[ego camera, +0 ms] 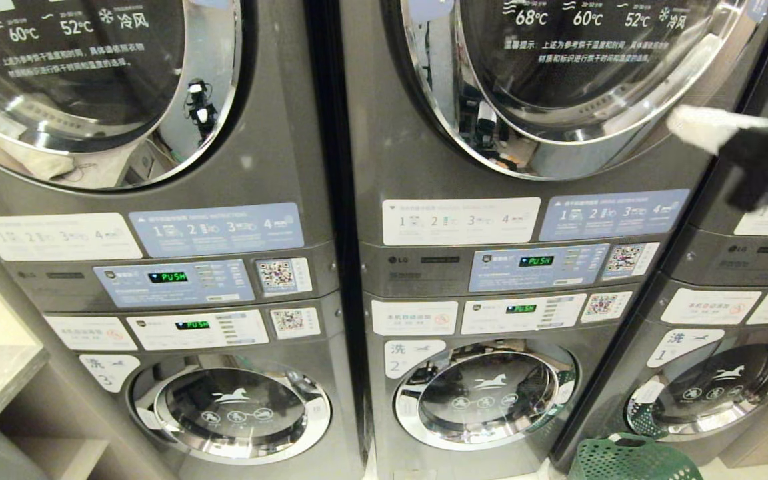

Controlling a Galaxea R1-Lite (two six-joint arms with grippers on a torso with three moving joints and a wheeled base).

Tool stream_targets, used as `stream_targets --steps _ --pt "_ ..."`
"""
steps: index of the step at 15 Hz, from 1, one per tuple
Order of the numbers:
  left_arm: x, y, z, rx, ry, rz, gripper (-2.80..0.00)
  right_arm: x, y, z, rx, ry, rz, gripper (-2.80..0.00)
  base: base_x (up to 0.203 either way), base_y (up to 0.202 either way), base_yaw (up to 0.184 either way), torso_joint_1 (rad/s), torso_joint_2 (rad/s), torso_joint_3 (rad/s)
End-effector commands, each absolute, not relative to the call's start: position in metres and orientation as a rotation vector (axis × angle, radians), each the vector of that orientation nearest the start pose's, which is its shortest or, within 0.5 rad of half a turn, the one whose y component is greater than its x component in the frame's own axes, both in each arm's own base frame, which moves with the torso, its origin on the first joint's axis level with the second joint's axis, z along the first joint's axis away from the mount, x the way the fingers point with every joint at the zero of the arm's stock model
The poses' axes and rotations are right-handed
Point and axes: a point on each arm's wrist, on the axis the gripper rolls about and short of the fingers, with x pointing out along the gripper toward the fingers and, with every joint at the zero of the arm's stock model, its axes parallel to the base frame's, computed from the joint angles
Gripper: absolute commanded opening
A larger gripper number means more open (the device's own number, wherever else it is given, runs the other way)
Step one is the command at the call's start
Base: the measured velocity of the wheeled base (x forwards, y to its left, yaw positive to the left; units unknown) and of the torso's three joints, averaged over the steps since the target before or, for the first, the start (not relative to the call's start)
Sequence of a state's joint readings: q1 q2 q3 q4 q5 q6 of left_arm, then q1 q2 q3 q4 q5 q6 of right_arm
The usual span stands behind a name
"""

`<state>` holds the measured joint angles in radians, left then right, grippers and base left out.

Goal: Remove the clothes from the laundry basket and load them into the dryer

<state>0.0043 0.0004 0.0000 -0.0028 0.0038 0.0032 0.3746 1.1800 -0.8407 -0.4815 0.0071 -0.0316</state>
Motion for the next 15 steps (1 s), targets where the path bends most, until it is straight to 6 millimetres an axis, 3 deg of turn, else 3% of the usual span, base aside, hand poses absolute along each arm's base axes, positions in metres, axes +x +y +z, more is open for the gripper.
stream_targets --steps 1,4,6,9,12,15 --pt "-0.023 0.000 0.076 0.003 -0.003 0.009 -2.80 0.085 0.026 0.257 0.007 -0.119 0.301 -2.80 0.000 0.000 0.000 0.000 0.00 0.000" --pt "-0.023 0.000 0.076 0.003 -0.003 0.009 -2.80 0.035 0.007 0.150 0.015 0.080 0.191 -2.80 0.000 0.000 0.000 0.000 0.00 0.000" --pt "-0.023 0.000 0.076 0.003 -0.003 0.009 -2.80 0.011 0.002 0.104 0.017 0.144 0.158 -2.80 0.000 0.000 0.000 0.000 0.00 0.000" --pt "-0.023 0.000 0.076 0.003 -0.003 0.009 -2.80 0.000 0.001 0.085 0.012 0.216 0.133 -2.80 0.000 0.000 0.000 0.000 0.00 0.000" --pt "-0.023 0.000 0.076 0.003 -0.003 0.009 -2.80 0.006 0.002 0.084 0.051 0.298 0.087 -2.80 0.000 0.000 0.000 0.000 0.00 0.000" --pt "-0.023 0.000 0.076 0.003 -0.003 0.009 -2.80 0.001 0.002 0.084 0.033 0.234 0.086 -2.80 0.000 0.000 0.000 0.000 0.00 0.000"
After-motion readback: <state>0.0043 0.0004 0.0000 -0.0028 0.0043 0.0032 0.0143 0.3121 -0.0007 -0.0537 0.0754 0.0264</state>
